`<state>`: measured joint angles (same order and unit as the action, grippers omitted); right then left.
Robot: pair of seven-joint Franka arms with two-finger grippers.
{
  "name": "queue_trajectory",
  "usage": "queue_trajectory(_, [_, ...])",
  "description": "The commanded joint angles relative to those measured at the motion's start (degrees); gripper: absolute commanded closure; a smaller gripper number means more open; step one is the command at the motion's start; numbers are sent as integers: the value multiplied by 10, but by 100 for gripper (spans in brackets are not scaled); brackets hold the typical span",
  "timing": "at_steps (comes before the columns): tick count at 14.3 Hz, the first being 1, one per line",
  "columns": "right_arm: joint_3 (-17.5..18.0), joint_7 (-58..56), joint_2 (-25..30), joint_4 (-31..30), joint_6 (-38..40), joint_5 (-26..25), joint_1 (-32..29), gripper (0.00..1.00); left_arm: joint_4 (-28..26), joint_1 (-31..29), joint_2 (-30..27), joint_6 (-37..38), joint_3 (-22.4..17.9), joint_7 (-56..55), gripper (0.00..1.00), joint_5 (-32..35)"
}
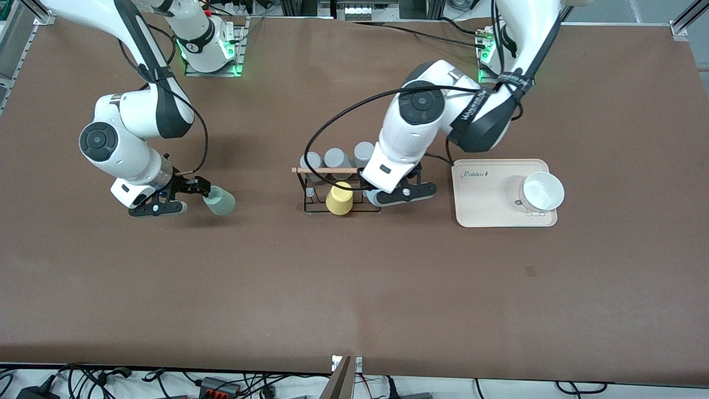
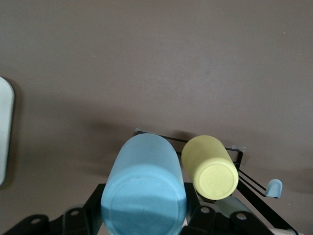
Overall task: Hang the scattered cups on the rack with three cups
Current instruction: 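Carry the blue cup to the rack while the right gripper reaches the teal cup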
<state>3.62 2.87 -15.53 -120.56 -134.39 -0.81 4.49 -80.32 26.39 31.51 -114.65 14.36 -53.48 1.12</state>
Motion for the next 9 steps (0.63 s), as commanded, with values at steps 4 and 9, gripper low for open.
queue_trajectory(4, [-2, 31, -6, -12, -37, 8, 29, 0, 24, 15, 22, 6, -6, -10, 82, 13])
queue_trajectory(9, [-3, 59, -25, -41, -99, 8, 45, 0, 17, 20, 37, -37, -6, -10, 81, 13])
